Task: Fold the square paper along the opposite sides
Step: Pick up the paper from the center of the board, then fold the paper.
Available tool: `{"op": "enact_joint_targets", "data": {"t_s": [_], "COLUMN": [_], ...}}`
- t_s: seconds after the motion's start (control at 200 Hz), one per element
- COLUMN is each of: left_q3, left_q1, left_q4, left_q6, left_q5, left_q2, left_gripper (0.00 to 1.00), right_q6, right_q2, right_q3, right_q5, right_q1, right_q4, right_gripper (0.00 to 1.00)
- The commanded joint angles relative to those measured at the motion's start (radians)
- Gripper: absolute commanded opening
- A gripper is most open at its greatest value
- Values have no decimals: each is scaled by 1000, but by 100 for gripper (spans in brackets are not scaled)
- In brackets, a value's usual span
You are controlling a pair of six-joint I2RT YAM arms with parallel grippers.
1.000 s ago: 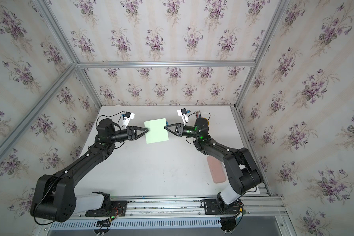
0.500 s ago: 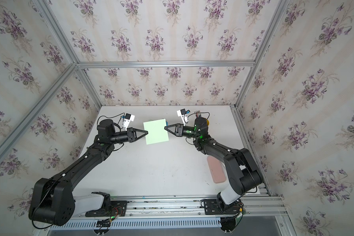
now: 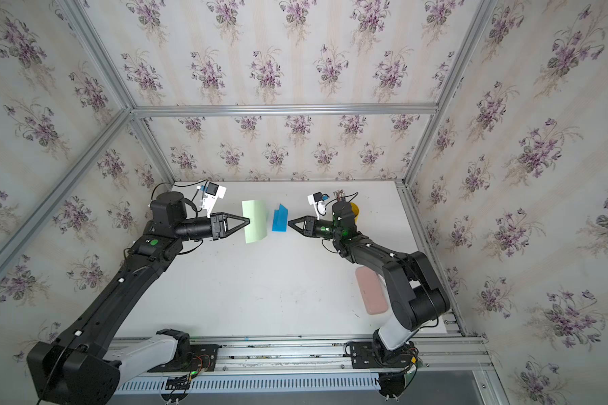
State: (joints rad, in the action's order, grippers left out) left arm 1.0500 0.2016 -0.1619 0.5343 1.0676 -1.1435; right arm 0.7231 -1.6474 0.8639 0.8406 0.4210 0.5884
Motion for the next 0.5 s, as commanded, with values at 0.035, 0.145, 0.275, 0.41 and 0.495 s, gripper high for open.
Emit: {"op": "enact_joint_targets", "data": {"t_s": [0.035,0.145,0.275,0.41,0.495], "left_q3": [7,-17,-19,-38,-54], "left_q1": [23,22,-2,-23,-31], "left_q4": [101,157,46,7,15], "left_q6": [56,81,-8,-50,-48], "left_q5": [43,14,-76,-113,-120], "left_q2": [3,-15,-54,-79,-82], "left_gripper": [0,0,0,0,0], "right_q6": [35,105,222,255,263], "right_q2": [-60,-82,-79,-30,-5], "right_q3": [40,72,71,41,22], "right_q5": [1,31,89,99,98], "right_q1": [36,62,62,62,62], "right_q4": [70,173,329,372,380], "right_gripper": [29,30,32,34,35]}}
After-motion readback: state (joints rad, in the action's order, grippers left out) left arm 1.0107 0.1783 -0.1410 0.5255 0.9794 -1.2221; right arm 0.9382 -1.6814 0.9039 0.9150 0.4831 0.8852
